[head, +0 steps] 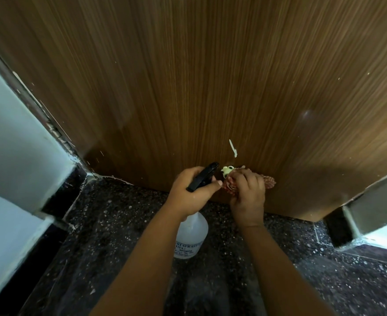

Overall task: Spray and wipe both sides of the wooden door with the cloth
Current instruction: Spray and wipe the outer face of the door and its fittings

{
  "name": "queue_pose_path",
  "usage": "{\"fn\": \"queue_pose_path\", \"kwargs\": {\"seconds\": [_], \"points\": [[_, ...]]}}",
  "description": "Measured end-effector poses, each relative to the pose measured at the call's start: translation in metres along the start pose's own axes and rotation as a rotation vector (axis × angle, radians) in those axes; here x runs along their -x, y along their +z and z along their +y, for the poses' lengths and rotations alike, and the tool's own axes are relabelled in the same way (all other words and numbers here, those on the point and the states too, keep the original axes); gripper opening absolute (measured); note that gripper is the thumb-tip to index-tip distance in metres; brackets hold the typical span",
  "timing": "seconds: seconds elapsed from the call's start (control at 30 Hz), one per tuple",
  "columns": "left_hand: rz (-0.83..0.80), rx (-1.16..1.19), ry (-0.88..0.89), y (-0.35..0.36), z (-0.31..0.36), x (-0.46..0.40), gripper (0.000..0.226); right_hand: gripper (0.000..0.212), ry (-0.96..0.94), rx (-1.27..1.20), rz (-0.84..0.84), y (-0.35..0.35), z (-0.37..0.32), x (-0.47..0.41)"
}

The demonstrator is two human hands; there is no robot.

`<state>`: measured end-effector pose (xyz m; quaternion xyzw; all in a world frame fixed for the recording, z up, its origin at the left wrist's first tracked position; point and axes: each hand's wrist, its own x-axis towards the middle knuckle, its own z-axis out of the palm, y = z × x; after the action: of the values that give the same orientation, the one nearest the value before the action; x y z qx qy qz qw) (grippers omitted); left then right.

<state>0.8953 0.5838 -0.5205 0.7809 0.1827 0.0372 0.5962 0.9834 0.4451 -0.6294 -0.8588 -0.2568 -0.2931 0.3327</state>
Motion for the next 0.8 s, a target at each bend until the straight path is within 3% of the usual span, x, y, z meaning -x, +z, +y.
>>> {"fn": "queue_pose_path", "kwargs": {"seconds": [0.07, 0.13, 0.2, 0.27, 0.33, 0.43, 0.57, 0.7, 0.8], "points": [[0.004, 0.0, -0.007, 0.001, 0.001, 0.0, 0.013, 0.054, 0.067, -0.042, 0.017, 0.001, -0.006, 0.0], [0.015, 0.003, -0.001, 0.002, 0.001, 0.001, 0.013, 0.041, 0.258, -0.2, 0.096, 0.004, -0.016, 0.0], [0.023, 0.001, 0.003, 0.002, 0.003, 0.002, 0.013, 0.028, 0.57, -0.393, 0.186, 0.007, -0.024, -0.001], [0.024, 0.001, 0.005, 0.002, 0.003, 0.003, 0.013, 0.028, 0.924, -0.595, 0.179, 0.012, -0.027, 0.0], [0.026, 0.001, 0.007, 0.002, 0.004, 0.005, 0.014, 0.034, 1.223, -1.049, 0.127, 0.017, -0.03, 0.001], [0.036, 0.004, 0.006, -0.002, 0.003, 0.007, 0.014, 0.034, 1.487, -1.602, 0.098, 0.013, -0.037, -0.009], [0.043, 0.017, 0.005, -0.009, 0.003, 0.01, 0.009, 0.033, 1.751, -1.972, 0.133, 0.005, -0.044, -0.026], [0.067, 0.033, 0.017, -0.017, 0.004, 0.011, 0.008, 0.05, 1.82, -2.099, 0.113, 0.005, -0.049, -0.031], [0.07, 0.037, 0.012, -0.021, 0.005, 0.012, 0.006, 0.048, 1.805, -2.149, 0.104, -0.001, -0.051, -0.035]]}}
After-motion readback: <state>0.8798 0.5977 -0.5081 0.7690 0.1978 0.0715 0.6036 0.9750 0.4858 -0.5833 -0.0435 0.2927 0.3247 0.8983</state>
